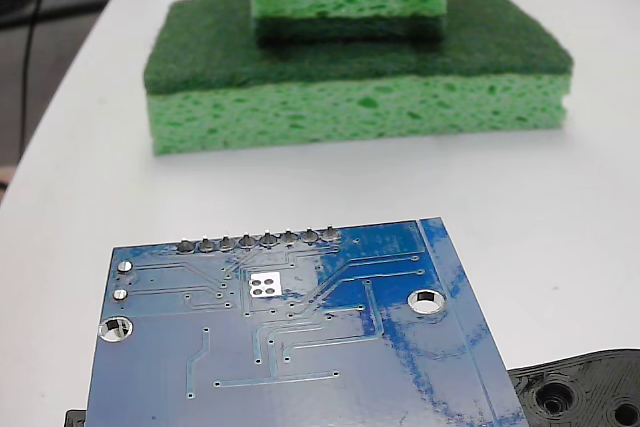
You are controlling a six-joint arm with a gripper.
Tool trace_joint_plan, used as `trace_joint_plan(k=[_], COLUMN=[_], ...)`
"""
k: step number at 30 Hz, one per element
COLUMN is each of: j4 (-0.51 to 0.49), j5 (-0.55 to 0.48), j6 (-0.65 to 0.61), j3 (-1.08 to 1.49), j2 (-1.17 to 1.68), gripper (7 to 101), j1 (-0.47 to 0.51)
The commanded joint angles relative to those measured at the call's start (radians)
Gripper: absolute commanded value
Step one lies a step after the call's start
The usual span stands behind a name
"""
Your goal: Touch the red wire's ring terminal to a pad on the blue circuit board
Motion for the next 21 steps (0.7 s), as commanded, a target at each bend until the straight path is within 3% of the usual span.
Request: trace_joint_plan(k=[1,21], j4=[-0.002,-0.002], j5=[0.003,-0.034], j6=[0.000,-0.002], j3=[-0.005,-0.006], j2=[0.002,0.002], gripper=[100.3,100.3], j1=[0.000,0.040])
